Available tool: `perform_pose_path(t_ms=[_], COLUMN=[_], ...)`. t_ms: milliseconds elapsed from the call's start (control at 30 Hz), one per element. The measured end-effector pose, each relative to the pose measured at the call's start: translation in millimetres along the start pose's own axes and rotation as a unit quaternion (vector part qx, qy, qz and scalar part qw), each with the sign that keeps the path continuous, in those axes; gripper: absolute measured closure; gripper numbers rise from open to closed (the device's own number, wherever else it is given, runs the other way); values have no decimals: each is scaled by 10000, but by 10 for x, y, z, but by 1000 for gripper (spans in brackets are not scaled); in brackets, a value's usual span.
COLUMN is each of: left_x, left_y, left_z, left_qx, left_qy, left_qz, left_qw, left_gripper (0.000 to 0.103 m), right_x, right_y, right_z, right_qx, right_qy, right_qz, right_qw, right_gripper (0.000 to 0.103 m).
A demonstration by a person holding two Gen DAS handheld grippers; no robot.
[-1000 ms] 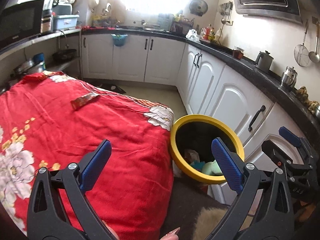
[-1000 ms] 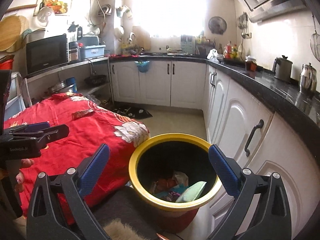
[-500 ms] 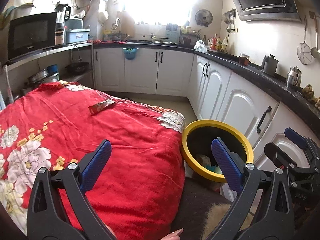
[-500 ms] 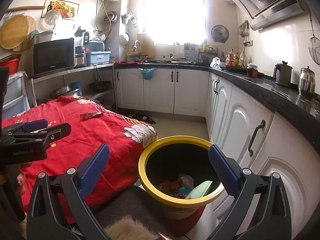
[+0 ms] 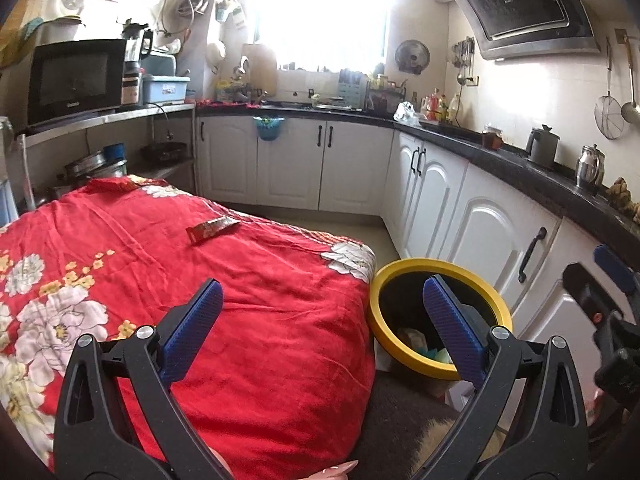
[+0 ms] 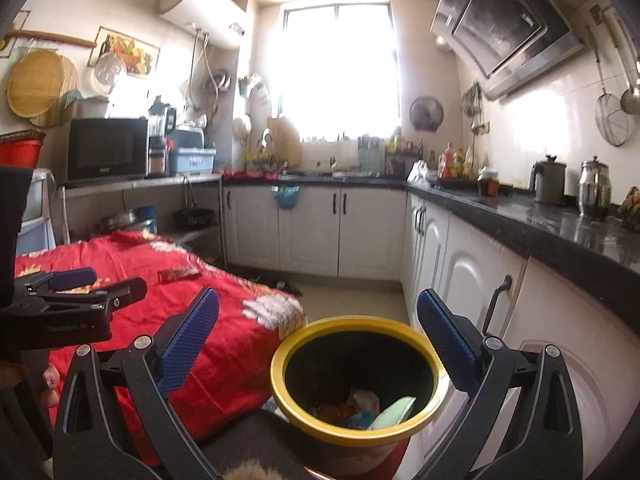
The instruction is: Collect trash
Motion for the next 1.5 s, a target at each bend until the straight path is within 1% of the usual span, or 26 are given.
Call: perform_pose_path(t_ms=[33, 367, 600, 1500], left_x=[6, 12, 11, -1], left_y=[10, 128, 162, 180], left_z=[2, 21, -35, -57], left_qx=[-30, -304, -304, -293], left_qy=[6, -10, 6, -7], left_qz=[33, 179, 198, 226], left_qw=[10000, 9994, 9993, 9993], left_gripper=[11, 11, 11, 11], right_x=[-8, -124, -107, -70], right_y=[23, 102, 36, 49], right_z=[9, 14, -123, -121], right_qx=[-96, -461, -215, -184], right_qy=[-17, -243, -218, -211], right_qz=[-22, -255, -221, -207], right_qw=[9999, 9983, 9993, 9994], right_gripper=[6, 6, 6, 6])
Point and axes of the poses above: each gripper's, at about its wrist camera, not at the fingertips, and y roughly against the way its jaws point, x to its left, z to its top, the point moved 6 cm from there along -y, roughly the way its jaws point, and after that the axes turned 12 degrees about -y, right-handed, at the moved point
